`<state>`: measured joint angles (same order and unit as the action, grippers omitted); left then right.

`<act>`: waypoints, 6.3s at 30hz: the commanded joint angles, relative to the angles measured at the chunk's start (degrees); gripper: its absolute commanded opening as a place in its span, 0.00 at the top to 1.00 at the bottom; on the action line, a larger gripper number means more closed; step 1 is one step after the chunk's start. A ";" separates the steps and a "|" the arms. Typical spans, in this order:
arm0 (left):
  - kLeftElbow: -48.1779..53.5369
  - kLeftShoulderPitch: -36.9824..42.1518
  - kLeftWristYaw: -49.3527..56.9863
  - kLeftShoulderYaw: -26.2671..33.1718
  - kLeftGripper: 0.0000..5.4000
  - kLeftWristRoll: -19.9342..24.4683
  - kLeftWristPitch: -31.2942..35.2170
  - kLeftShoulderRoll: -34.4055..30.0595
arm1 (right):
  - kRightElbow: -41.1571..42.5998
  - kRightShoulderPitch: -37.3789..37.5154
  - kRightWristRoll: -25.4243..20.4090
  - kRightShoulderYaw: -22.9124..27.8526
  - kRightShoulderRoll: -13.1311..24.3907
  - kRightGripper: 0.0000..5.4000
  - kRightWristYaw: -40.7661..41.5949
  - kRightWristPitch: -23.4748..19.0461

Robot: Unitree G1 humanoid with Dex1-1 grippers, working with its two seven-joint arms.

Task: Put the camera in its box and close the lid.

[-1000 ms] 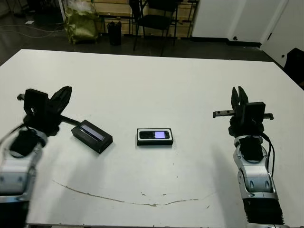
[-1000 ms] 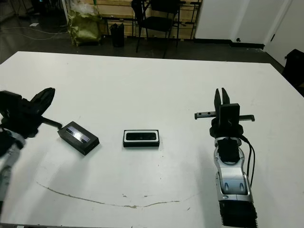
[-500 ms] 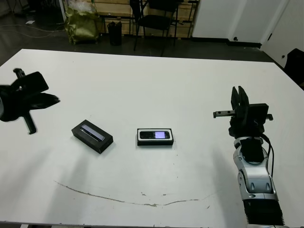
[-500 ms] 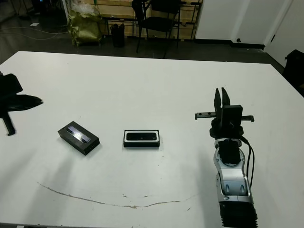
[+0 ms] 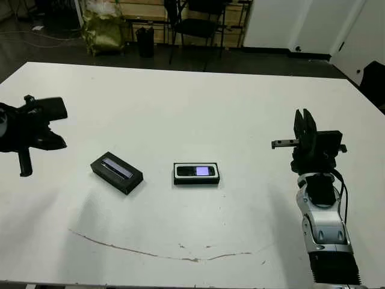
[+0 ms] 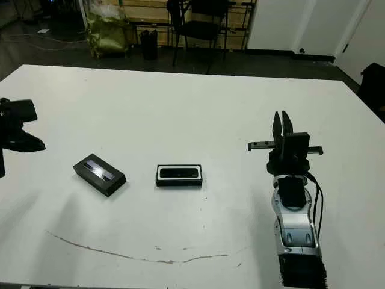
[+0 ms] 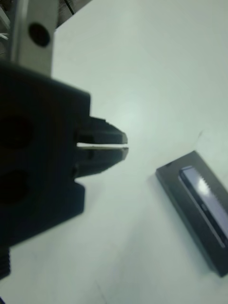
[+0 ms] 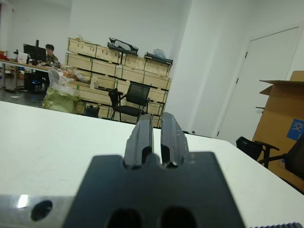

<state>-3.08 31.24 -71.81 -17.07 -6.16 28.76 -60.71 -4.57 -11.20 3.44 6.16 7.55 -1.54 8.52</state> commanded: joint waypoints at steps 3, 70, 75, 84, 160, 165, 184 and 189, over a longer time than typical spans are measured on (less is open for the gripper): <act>-1.11 1.78 -2.47 -3.74 1.00 -1.85 1.10 2.21 | -0.40 -0.64 -0.32 0.44 0.86 1.00 0.23 -1.01; -23.00 8.10 -8.94 -12.15 1.00 -10.47 -17.56 13.98 | 0.19 0.23 -0.88 0.77 0.74 1.00 0.24 -2.67; -25.98 8.24 -8.44 -11.75 1.00 -9.94 -19.55 15.03 | -0.74 0.16 -1.04 0.82 1.01 1.00 0.48 -1.31; -30.13 8.62 -6.61 -12.07 1.00 -11.39 -19.77 17.10 | -0.42 0.22 -0.88 0.80 0.93 1.00 0.11 -2.10; -65.08 29.62 0.89 -12.72 1.00 -20.83 -42.22 31.61 | -1.26 1.11 -1.75 0.87 1.15 1.00 1.30 -0.41; -65.78 30.39 0.21 -11.95 1.00 -20.14 -42.02 32.52 | -1.84 1.10 -1.75 0.89 1.14 1.00 1.27 0.21; -66.73 31.10 0.79 -11.94 1.00 -20.69 -43.20 37.00 | -2.12 1.28 -1.61 0.81 1.13 1.00 1.21 0.38; -67.33 31.12 0.61 -11.92 1.00 -20.65 -43.17 37.86 | -2.20 1.31 -2.15 0.90 1.04 1.00 1.56 0.25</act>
<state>-69.52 61.42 -71.16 -28.81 -26.18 -14.30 -23.52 -6.14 -10.52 1.91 6.57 8.22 -0.32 9.57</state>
